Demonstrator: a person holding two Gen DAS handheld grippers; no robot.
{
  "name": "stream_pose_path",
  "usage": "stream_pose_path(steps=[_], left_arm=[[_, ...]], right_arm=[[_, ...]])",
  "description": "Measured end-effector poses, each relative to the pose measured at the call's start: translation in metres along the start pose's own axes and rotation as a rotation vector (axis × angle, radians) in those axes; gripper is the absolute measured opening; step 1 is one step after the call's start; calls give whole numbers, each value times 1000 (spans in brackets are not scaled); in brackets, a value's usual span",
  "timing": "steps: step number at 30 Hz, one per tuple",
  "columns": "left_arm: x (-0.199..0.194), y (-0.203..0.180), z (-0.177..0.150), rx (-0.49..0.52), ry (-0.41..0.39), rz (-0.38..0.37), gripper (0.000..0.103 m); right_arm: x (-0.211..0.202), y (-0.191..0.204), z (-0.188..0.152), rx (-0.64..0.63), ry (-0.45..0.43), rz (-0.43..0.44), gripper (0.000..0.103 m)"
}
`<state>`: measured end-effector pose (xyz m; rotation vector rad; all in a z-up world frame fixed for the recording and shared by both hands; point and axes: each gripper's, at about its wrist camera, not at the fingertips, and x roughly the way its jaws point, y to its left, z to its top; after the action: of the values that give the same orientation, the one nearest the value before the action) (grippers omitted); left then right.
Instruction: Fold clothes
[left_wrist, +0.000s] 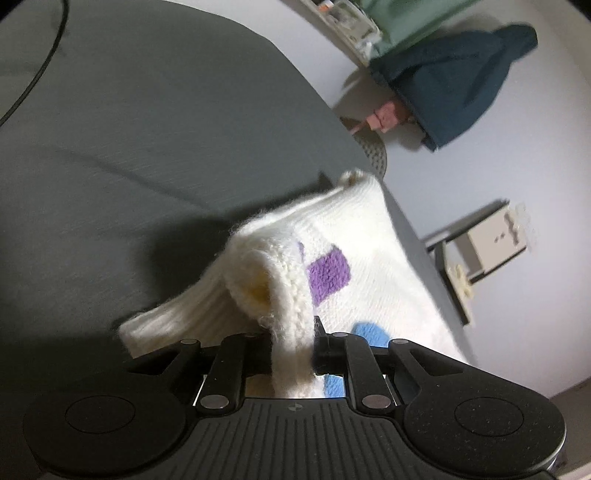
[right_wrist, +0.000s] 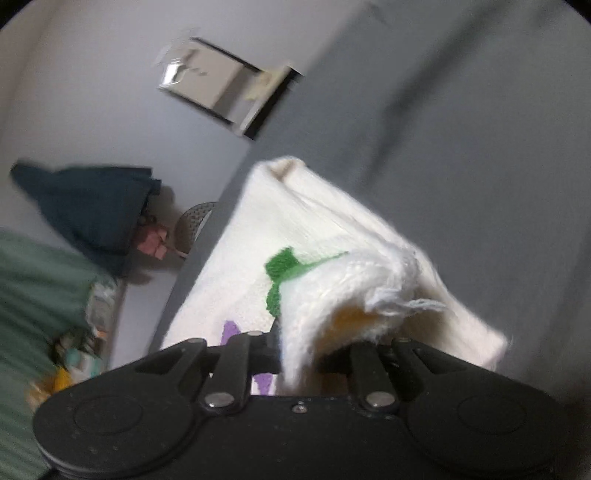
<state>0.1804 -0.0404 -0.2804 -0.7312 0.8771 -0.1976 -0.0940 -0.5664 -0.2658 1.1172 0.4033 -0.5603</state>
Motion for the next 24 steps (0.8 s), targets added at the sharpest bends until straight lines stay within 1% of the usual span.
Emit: stream_pose_path(steps=[1, 2, 3, 4, 5, 6, 7, 8, 9, 10, 11, 14, 16, 18, 21, 23, 24], left_arm=[[2, -3, 5, 4, 9, 17, 32], [5, -6, 9, 9, 18, 33, 33], [-2, -9, 12, 24, -2, 62, 47], [-15, -12, 12, 47, -43, 98, 61], [-28, -15, 13, 70, -84, 135, 88], [-41, -18, 13, 93, -124, 171, 102], [-54, -21, 14, 116, -165, 208, 103], [-66, -26, 14, 142, -209, 229, 103], [-77, -30, 15, 168, -242, 229, 103], [-87, -32, 15, 181, -252, 208, 103], [-96, -34, 14, 188, -252, 178, 103], [-111, -40, 9, 175, -213, 69, 103], [-114, -50, 3, 186, -189, 19, 103], [-113, -62, -2, 228, -174, -21, 103], [-114, -89, -16, 324, -180, -98, 103], [-109, -110, -29, 385, -191, -166, 103], [-105, -120, -36, 416, -185, -208, 103]], right_arm=[[2, 1, 0, -10, 8, -29, 24], [5, 1, -1, 6, 27, -66, 34], [7, -1, 0, 37, 49, -97, 65], [5, -4, -1, 71, 54, -93, 70], [-2, -6, 0, 101, 49, -79, 70], [-10, -7, 1, 122, 40, -83, 71], [-22, -8, 3, 132, 25, -97, 71], [-32, -6, 4, 136, 9, -114, 71], [-45, -3, 4, 140, -6, -132, 71], [-60, 1, 4, 141, -21, -149, 71], [-78, 8, 4, 128, -40, -138, 71], [-140, 38, 5, 45, -101, -38, 72], [-180, 62, 7, -26, -139, 26, 74], [-223, 86, 16, -87, -182, 86, 76], [-285, 115, 29, -128, -244, 188, 80], [-318, 136, 34, -180, -294, 283, 90], [-330, 144, 35, -204, -313, 320, 98]])
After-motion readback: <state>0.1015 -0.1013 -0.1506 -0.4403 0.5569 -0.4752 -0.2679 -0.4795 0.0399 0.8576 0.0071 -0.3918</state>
